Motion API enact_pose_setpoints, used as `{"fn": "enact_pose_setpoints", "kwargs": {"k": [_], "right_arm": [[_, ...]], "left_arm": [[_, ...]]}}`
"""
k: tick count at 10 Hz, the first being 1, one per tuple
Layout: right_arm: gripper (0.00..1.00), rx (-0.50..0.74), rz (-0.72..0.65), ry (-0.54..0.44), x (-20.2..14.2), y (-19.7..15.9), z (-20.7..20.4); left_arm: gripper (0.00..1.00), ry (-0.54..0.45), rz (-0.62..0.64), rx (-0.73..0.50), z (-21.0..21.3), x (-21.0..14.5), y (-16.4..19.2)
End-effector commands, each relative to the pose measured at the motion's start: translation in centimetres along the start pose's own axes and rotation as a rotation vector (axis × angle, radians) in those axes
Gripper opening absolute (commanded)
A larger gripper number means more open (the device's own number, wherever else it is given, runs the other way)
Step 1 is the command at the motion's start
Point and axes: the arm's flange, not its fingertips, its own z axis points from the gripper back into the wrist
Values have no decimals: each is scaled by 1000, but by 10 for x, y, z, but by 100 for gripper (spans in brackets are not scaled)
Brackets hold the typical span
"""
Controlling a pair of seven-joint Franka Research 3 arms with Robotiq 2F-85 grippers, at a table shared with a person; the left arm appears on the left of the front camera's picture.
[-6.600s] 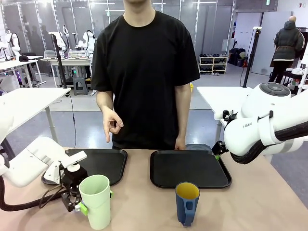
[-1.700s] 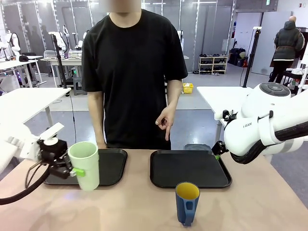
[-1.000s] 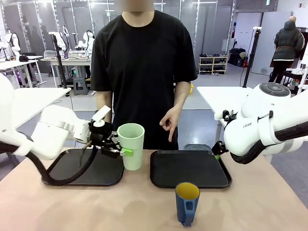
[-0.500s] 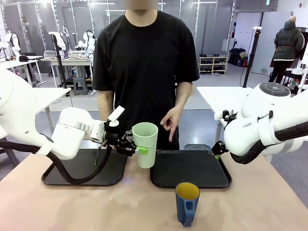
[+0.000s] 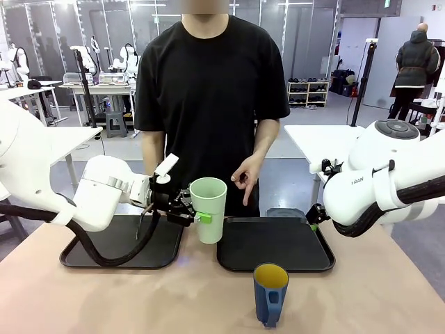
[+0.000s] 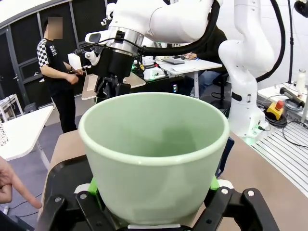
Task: Sort and store the cups by type.
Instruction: Place the picked Reusable plastic cup into the Flat Tray indicated by the person.
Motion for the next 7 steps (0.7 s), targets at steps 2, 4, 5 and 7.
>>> {"fn": "enact_pose_setpoints", "kwargs": {"k": [2,4,5,7], "right_arm": [[100,-2,4,-1,-1,0,0],[100,-2,4,-1,-1,0,0],[100,-2,4,-1,-1,0,0],[100,-2,4,-1,-1,0,0]], "left_arm": [[88,7,-15,28,-22,-7,19],[88,-19,-17,7,-42,-13,30],[88,-19,-16,31,-50,-16,37],[88,-52,-13,50,-67,-29,54]]}}
